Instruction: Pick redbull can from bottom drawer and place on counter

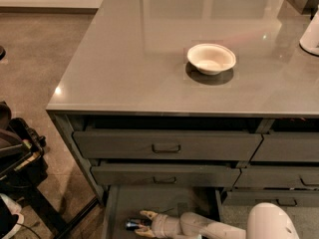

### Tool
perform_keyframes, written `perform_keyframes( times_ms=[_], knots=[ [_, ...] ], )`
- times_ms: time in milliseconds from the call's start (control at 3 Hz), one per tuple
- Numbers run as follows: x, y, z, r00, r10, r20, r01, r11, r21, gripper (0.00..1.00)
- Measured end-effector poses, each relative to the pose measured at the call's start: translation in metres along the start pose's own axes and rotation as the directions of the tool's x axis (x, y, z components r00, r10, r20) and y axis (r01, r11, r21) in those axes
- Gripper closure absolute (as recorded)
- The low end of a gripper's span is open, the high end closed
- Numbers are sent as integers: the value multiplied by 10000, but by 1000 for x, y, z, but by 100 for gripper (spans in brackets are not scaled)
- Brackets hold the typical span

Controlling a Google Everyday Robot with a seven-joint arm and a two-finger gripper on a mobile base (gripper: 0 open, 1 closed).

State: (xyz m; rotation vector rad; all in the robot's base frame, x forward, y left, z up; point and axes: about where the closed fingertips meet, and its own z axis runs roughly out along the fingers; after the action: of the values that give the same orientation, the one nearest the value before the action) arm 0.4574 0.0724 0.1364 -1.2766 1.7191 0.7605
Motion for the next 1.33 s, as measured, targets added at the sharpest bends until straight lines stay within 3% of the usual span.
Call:
perform_keyframes(
  times_ms=[667, 1000, 1333],
  knots=[
    [0, 0, 0, 10000, 0, 1, 0, 10000, -1, 93],
    [0, 0, 0, 10000, 0, 1, 0, 10000, -2, 100],
    [0, 0, 0, 10000, 1, 2, -1, 10000, -2, 100]
  ],
)
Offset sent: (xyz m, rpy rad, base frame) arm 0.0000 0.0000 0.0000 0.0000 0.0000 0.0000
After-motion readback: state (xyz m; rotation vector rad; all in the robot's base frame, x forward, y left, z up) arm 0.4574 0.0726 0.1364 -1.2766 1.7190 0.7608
